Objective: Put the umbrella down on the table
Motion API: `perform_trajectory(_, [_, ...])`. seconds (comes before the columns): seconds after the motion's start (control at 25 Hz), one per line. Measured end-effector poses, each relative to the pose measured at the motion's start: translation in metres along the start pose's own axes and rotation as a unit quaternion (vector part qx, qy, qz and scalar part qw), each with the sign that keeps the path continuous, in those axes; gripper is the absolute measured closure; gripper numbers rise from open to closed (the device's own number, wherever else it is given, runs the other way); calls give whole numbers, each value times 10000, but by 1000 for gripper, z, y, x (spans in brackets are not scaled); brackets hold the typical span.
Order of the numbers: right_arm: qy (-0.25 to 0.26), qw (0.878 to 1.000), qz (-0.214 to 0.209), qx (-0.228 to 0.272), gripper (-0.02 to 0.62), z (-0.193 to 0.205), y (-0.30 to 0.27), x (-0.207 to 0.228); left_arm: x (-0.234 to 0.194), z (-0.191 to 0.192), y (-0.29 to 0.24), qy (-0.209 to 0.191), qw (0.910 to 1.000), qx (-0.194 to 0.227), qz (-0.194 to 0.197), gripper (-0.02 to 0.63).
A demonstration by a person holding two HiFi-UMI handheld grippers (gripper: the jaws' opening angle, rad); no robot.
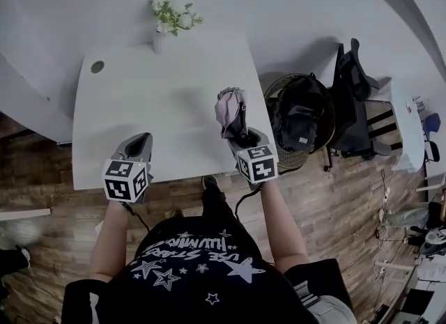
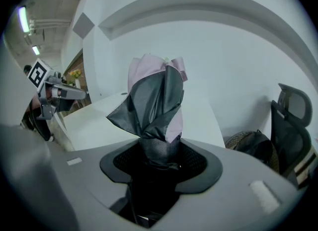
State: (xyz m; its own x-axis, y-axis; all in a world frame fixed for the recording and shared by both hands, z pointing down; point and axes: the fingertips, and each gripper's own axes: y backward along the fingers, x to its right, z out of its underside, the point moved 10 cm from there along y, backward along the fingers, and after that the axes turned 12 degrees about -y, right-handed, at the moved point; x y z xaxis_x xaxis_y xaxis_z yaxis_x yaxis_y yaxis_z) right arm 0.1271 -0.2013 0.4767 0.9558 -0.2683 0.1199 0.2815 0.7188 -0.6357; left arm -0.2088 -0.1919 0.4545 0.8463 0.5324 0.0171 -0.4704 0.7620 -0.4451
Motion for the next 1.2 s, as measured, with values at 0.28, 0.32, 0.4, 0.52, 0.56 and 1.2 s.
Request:
perform_trajectory(0.28, [1016, 9942, -218, -275, 362, -39, -44, 47, 11, -30, -51, 44, 9996, -84, -281, 603])
perform_trajectory(0.32, [1139, 9927, -236, -304, 362, -43, -50, 54, 13, -33, -58, 68, 9994, -87, -322, 603])
perform_trajectory(0.4, [1360, 9897, -274, -355, 362, -51, -60, 66, 17, -39, -71, 94, 9992, -99, -387, 603])
perform_trajectory(0.52, [1726, 9836, -313, -430, 362, -62, -74, 83, 22, -49, -87, 98, 9988, -108, -464, 603])
perform_trajectory(0.56, [1866, 9809, -319, -449, 362, -66, -78, 88, 24, -53, -92, 94, 9987, -106, -490, 603])
perform_trajectory(1.2, [4058, 9050, -895, -906, 362, -105, -153, 118, 36, -77, -148, 330, 9942, -284, -982, 603])
